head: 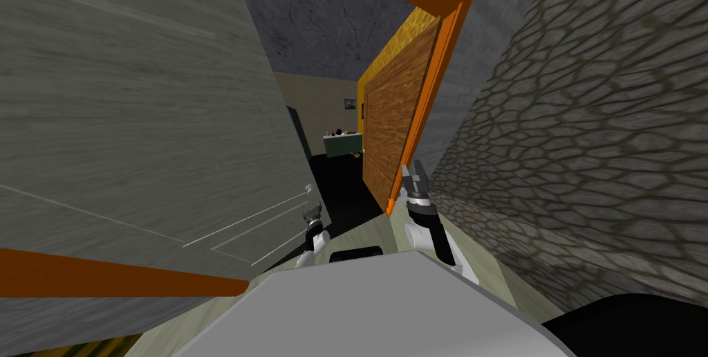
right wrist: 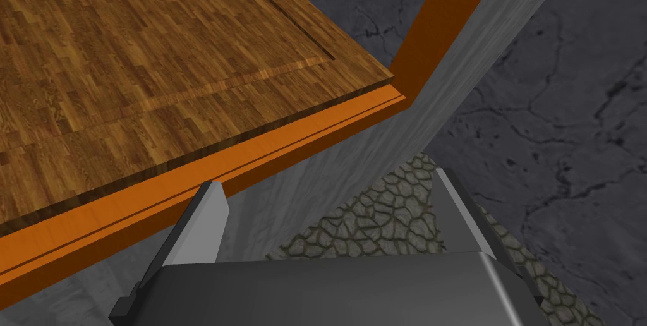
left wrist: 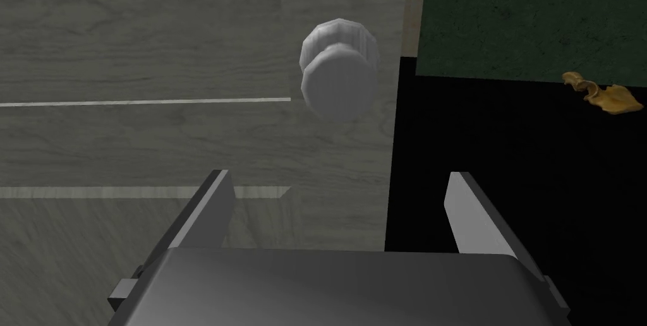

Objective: Push the door open

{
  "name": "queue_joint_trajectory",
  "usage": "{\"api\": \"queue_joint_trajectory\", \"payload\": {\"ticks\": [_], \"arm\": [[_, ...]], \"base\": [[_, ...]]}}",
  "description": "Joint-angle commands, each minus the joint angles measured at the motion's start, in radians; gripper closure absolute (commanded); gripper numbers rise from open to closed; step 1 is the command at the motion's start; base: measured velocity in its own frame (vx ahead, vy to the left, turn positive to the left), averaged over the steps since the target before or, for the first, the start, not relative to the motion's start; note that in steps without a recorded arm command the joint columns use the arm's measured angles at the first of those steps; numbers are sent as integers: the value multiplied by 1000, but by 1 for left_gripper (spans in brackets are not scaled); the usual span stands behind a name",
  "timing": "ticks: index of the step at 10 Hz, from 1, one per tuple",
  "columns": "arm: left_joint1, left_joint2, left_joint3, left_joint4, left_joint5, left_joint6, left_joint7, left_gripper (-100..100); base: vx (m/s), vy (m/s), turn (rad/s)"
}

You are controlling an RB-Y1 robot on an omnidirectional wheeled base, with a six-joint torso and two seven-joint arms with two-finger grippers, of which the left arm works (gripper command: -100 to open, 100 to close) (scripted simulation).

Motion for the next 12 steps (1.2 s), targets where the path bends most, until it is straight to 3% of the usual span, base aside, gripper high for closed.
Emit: {"api": "queue_joint_trajectory", "payload": {"ticks": [1,2,5,10,11,12], "arm": [[0,0,0,0,0,0,0,-100],[0,17,2,2,3,0,8,-100],[-1,30,4,4,6,1,14,-100],[-2,28,8,8,9,2,21,-100],[-2,28,8,8,9,2,21,100],[-2,28,8,8,9,2,21,100]], "base": [[-9,1,-3],[111,41,-27],[180,109,-23],[163,80,-19],[-8,-9,-8],[-25,-20,3]]}}
